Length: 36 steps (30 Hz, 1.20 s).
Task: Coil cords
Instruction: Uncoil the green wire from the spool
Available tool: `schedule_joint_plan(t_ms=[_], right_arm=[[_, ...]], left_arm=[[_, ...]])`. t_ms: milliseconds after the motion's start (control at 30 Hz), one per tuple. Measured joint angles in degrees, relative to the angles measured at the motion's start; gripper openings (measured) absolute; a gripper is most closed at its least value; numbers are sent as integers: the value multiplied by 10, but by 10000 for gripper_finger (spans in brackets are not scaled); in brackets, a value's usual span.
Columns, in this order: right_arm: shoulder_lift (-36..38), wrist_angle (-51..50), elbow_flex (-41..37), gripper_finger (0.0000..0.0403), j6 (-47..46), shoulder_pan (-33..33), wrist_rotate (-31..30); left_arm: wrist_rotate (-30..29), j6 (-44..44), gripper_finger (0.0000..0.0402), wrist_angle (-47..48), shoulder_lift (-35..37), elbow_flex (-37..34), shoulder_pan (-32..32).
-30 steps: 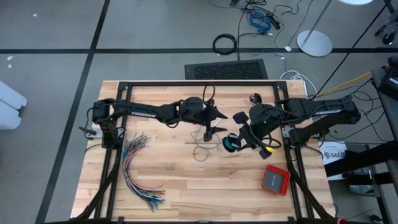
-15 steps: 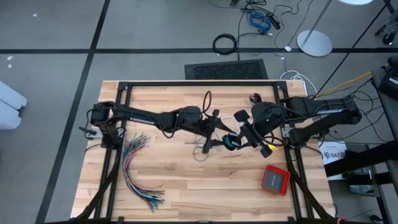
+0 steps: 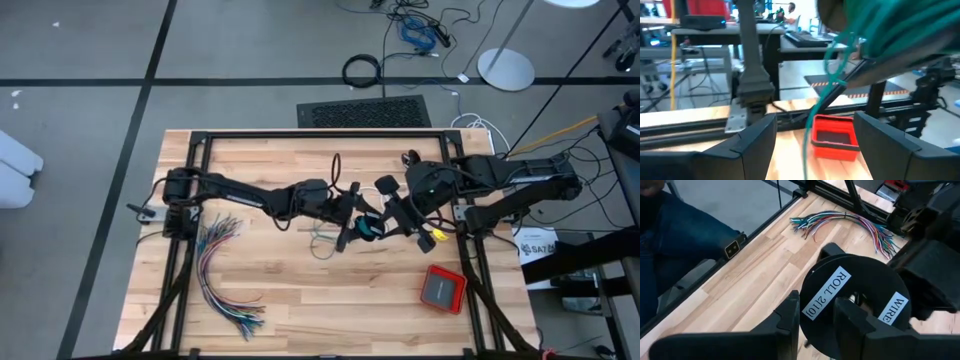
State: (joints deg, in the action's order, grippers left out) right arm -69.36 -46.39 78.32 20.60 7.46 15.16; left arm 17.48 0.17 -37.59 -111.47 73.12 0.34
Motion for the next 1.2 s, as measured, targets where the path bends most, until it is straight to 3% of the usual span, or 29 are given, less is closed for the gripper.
schedule_joint_plan(t_ms=[167, 267, 367, 567, 767, 967, 1200], right_arm=[[0, -2, 0, 78, -5, 0, 0], [0, -2, 0, 78, -10, 0, 0], [0, -3, 0, 78, -11, 0, 0], [0, -48, 0, 78, -37, 0, 0], [0, -146, 0, 78, -101, 0, -3], [0, -202, 0, 78, -134, 0, -139], [7, -150, 0, 78, -89, -6, -297]], left_arm=[[-27, -7, 263, -13, -4, 0, 3], [-28, 1, 232, -17, -4, 0, 4], [-27, 2, 176, -15, -3, 0, 5], [-28, 24, 21, 65, 17, 0, 27], [-35, 37, 8, 127, 82, 0, 52], [-36, 53, 4, 168, 135, 2, 42], [-63, 67, 3, 271, 116, -2, 2]])
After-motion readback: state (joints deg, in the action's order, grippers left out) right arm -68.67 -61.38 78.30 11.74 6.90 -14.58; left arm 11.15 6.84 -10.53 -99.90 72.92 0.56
